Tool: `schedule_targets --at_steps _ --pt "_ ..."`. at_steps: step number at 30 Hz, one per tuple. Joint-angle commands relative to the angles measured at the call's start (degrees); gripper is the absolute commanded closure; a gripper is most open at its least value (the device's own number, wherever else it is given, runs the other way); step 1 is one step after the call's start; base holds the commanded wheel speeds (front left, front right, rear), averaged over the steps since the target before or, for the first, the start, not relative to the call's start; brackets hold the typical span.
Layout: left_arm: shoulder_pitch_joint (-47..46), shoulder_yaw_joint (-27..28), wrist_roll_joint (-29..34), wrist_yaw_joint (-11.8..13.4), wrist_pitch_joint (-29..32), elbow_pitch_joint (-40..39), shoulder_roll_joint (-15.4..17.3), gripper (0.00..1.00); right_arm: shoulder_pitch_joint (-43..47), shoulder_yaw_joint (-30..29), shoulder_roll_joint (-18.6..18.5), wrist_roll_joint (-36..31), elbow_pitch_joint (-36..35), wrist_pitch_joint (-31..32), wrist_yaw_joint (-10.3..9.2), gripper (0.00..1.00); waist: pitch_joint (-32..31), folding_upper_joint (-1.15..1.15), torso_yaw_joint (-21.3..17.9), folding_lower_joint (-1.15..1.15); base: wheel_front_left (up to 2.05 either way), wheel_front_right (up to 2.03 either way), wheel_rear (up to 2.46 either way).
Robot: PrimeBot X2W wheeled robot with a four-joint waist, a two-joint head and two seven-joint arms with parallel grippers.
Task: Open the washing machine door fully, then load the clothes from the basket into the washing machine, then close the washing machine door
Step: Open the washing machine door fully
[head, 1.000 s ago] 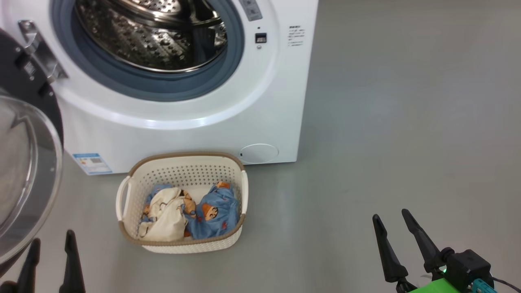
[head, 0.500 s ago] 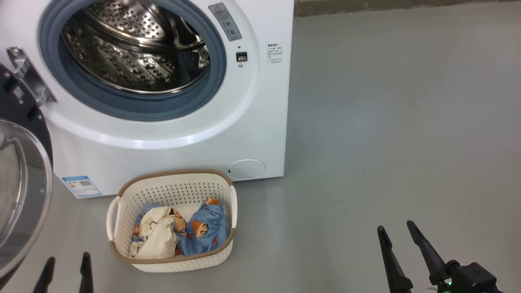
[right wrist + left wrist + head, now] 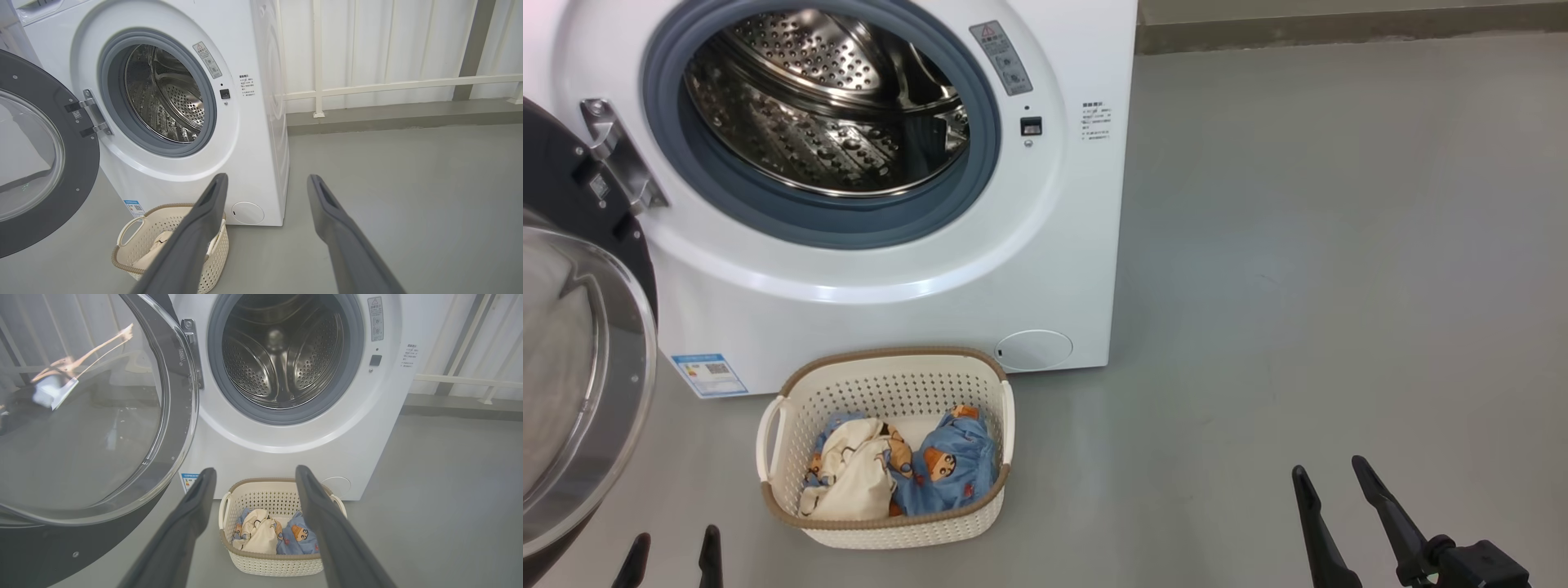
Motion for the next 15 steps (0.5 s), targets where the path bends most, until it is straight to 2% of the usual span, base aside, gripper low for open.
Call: schedule_targets --at_steps 1,15 --pt "-1.2 2.0 0.6 0.1 -0.4 -1.5 0.5 0.00 -1.0 1.3 -0.3 -0.1 -1.5 -0.7 0.09 0.00 0.1 0.00 0.3 0.00 0.00 0.00 0.00" --pt "-1.9 1.9 0.5 0.0 -0.4 -1.2 0.6 0.00 -1.5 1.3 -0.3 0.1 -1.3 -0.7 0.09 0.00 0.9 0.00 0.9 0.00 0.00 0.00 0.00"
